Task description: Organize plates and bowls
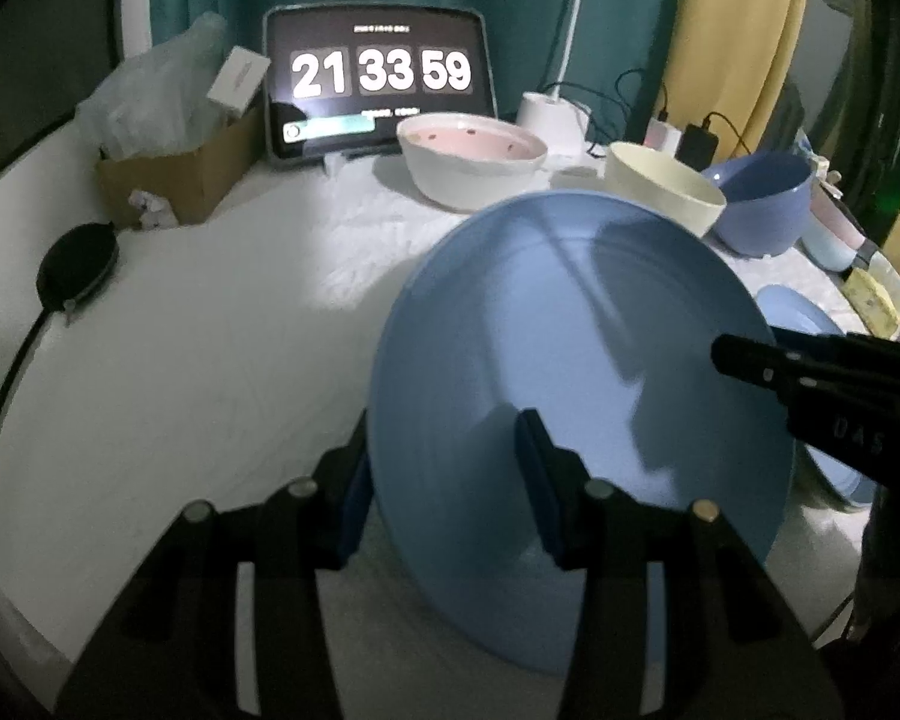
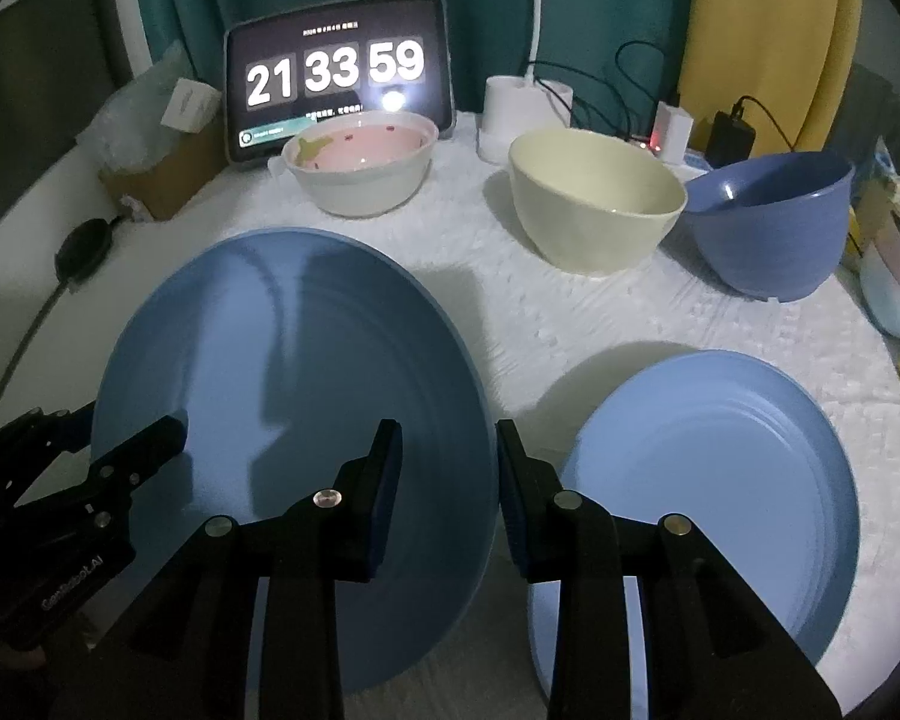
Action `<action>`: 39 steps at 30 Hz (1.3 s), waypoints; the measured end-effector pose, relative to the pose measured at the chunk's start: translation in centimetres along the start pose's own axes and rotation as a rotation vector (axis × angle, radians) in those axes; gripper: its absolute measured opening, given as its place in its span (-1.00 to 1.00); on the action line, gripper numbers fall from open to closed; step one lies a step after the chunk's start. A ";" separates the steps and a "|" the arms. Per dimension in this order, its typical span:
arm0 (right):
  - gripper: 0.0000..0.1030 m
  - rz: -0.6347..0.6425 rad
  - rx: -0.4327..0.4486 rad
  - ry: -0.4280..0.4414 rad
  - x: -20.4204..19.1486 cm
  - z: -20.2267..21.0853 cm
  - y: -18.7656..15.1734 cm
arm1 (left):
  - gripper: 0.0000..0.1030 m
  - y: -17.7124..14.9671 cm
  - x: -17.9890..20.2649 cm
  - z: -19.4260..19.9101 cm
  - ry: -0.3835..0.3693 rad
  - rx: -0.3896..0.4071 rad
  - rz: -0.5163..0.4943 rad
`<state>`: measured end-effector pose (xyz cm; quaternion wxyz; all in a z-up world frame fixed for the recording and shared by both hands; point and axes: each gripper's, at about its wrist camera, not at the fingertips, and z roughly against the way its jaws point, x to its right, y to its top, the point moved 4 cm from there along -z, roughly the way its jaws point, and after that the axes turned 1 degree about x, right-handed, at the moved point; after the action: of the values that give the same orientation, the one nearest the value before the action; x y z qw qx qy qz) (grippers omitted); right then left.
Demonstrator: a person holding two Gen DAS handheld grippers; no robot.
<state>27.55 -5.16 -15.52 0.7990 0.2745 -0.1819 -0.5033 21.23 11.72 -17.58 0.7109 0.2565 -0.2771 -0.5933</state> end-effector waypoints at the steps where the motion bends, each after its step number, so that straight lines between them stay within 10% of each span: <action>1: -0.35 -0.001 0.005 0.000 0.0 0.2 0.0 | -0.11 0.1 0.1 0.3 0.000 0.006 -0.002; 39: -0.35 -0.069 0.165 -0.003 3.8 7.5 -0.6 | -0.11 1.6 5.5 5.6 0.004 0.120 -0.093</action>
<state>24.53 -10.74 -9.92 0.7556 0.3446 -0.2144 -0.5141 19.24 6.36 -12.02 0.6665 0.3125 -0.2985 -0.6074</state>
